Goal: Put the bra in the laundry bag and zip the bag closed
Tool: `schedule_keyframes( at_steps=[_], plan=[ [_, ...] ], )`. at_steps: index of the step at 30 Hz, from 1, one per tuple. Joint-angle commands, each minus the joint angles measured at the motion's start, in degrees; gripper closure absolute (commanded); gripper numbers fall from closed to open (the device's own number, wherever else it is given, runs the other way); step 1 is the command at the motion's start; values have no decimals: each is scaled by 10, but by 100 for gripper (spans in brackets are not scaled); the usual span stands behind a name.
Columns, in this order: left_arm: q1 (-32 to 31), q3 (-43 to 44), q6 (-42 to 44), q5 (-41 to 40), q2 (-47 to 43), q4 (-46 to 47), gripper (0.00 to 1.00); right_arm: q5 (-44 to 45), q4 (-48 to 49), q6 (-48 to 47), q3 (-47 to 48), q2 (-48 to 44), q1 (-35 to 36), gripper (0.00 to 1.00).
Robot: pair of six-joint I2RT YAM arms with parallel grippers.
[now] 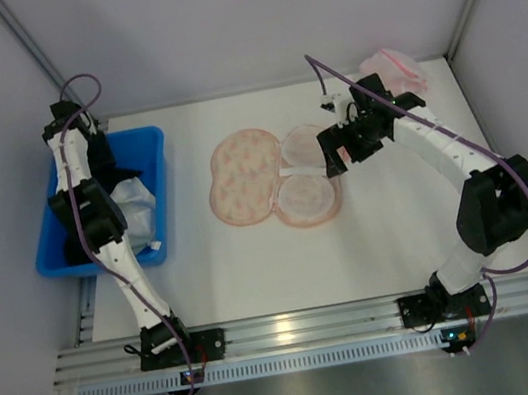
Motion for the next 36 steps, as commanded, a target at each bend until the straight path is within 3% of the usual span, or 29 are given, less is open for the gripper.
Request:
schedule_keyframes(
  at_steps=[1,4,5,10,24,36],
  plan=[
    [1,21,8,3,-16,11,45,-11,-5,5,9,-28,-9,1],
    [1,20,7,9,-34,19,58,-16,-6,10,10,-26,-8,1],
    [1,20,8,12,-39,20,69,-16,-7,11,12,-28,-9,1],
    [1,10,17,24,-83,20,100,-15,-12,6,18,-28,-9,1],
    [1,-3,14,118,-263,43,100,-52,-26,-38,79,-40,-46,1],
    [-1,-104,21,192,-409,183,100,-89,-38,-39,126,-35,-56,1]
  ],
)
